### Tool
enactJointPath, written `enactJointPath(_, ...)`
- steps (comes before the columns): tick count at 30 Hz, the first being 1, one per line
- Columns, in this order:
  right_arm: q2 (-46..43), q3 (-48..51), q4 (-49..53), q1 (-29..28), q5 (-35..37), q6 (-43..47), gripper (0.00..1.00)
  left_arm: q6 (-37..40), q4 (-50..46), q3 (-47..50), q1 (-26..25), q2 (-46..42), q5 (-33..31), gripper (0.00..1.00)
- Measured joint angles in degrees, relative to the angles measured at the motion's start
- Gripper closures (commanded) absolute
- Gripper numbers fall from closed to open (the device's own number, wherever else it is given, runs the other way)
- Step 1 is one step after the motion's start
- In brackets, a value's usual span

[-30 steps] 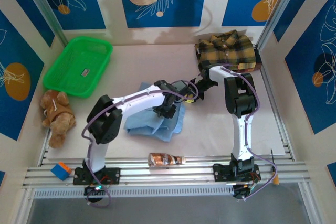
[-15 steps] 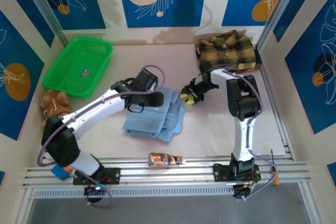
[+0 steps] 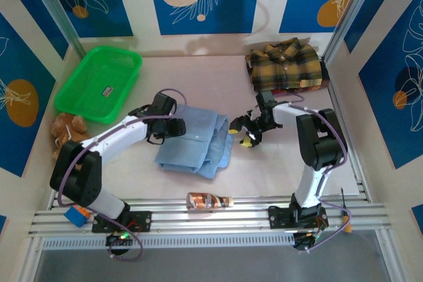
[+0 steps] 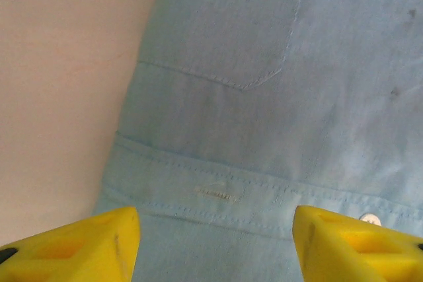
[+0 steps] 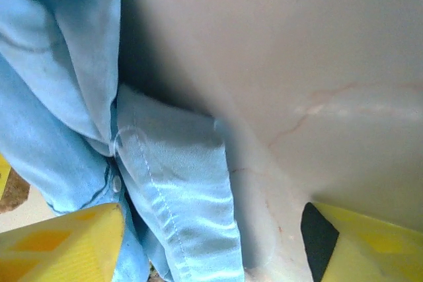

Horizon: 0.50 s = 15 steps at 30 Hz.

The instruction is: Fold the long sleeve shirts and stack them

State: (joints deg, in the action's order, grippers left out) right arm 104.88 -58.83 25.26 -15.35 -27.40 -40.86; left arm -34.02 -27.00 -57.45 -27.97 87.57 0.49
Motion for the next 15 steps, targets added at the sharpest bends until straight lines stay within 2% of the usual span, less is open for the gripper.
enactJointPath(7,-1.7,4.9,-12.7,-2.4,-2.5,-6.0,0.23,-1.2,7.0,6.5,-1.2,1.3,3.2,0.36)
enactJointPath(15,2.1,1.6,-18.4,-8.8,-3.9,-7.7,0.23,-2.5,8.6,7.5,-5.1,0.3,3.5,0.35)
